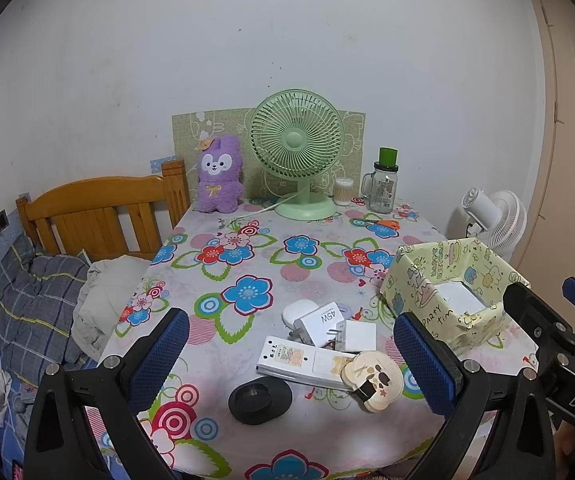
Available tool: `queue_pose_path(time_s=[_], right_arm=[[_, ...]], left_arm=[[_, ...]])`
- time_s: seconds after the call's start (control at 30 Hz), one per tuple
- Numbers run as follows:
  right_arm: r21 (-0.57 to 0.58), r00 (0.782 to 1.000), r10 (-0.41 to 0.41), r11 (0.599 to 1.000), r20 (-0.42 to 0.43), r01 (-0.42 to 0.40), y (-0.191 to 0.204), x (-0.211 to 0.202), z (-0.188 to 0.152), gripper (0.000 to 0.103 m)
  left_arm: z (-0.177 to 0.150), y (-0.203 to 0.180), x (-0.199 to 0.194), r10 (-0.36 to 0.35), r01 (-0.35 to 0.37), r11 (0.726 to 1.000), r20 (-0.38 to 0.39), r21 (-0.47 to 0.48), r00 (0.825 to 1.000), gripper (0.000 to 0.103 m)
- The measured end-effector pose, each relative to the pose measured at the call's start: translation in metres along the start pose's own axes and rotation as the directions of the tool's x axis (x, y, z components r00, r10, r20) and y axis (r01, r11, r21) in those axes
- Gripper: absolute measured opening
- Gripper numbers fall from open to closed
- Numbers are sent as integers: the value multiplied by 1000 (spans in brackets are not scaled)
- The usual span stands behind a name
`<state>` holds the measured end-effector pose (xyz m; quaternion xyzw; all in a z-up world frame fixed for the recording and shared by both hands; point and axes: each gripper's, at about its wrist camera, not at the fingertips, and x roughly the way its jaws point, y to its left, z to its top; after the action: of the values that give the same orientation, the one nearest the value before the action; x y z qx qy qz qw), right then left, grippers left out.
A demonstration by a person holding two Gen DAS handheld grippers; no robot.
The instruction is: Organize rigid objects
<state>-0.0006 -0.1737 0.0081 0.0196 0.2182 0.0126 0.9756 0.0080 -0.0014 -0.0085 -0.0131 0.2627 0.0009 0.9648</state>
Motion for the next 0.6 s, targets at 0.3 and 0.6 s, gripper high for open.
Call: queue_pose_path(time_s=[0.3, 0.6], right_arm=[[5, 1000, -2, 1000, 9, 2, 0, -3, -1, 103], [14, 1000, 0, 1000, 1, 0, 0, 1, -3, 103]], left_arm=[[-2, -1, 0, 3, -3, 1000, -4, 4, 1000, 103], [-8, -3, 5, 11, -10, 1000, -26, 19, 1000, 103]])
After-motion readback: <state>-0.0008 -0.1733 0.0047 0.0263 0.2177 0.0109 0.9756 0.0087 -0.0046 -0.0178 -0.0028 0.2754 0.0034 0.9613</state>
